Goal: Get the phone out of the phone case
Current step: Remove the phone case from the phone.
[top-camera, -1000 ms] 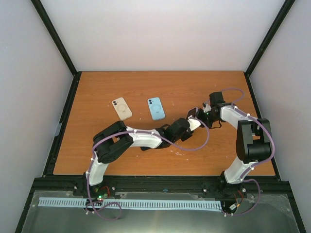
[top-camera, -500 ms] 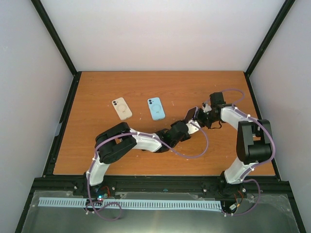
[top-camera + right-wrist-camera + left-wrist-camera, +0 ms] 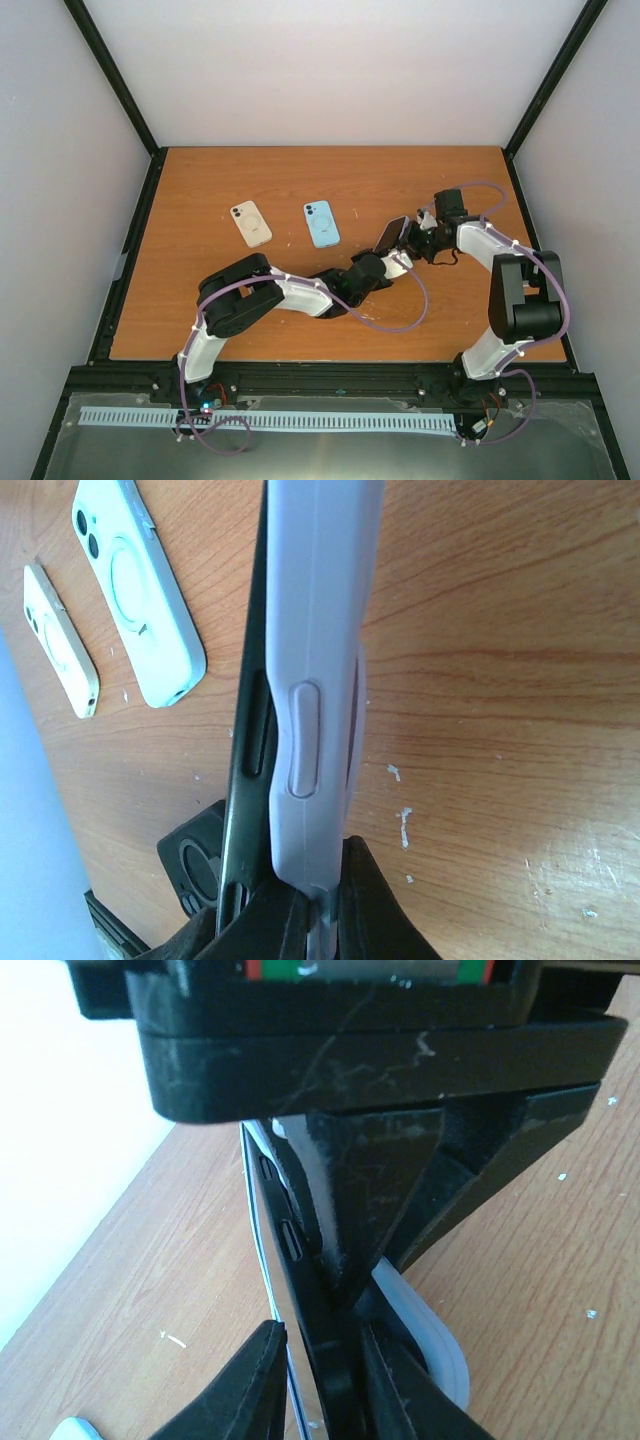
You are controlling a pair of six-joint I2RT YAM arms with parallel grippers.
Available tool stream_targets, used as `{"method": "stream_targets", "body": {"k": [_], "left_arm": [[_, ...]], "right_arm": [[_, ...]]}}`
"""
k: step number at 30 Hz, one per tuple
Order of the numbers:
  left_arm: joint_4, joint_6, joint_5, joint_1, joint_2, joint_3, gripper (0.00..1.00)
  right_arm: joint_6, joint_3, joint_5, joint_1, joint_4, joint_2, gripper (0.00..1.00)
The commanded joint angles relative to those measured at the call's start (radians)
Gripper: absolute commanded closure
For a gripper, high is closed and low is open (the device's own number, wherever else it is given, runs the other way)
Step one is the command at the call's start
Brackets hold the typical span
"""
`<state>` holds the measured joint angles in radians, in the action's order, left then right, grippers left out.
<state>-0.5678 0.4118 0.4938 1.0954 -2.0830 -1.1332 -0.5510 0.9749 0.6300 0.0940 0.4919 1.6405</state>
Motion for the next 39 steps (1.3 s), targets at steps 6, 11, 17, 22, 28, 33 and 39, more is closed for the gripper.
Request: {"method": "stream_targets", "body": {"k": [6,11,17,22,28,33,39], "left_arm": [[-0.037,0.015,0.044,-0.012,0.031,0.019,0.9],[-0.038,-0.005,0.034,-0.011,0.04,0.018,0.96],[-0.017,-0.085,0.014,-0.02,0.069,0.016,1.0],[0.082,-0.248,-0.07,-0.056,0.116,0.0,1.0],[0.117,-0.411,-0.148,-0.124,0.202,0.027,1.0],[0.142,-0.5,-0.125,-0.194,0.28,0.061,1.0],[0.137,-0.563,-0.163,-0.226,0.337,0.101,1.0]], "right_arm": [[-0.006,-0.014,0.076,-0.013,0.018,-0.039,0.97],[0.002,-0.01,0.068,-0.013,0.02,-0.032,0.97],[0.048,-0.003,0.031,-0.013,0.038,-0.037,0.97],[0.108,0.007,-0.019,-0.013,0.066,-0.047,0.97],[0.212,0.036,-0.103,-0.012,0.106,-0.054,0.97],[0.261,0.055,-0.117,-0.013,0.11,-0.092,0.97],[0.27,0.062,-0.098,-0.013,0.11,-0.118,0.97]]}}
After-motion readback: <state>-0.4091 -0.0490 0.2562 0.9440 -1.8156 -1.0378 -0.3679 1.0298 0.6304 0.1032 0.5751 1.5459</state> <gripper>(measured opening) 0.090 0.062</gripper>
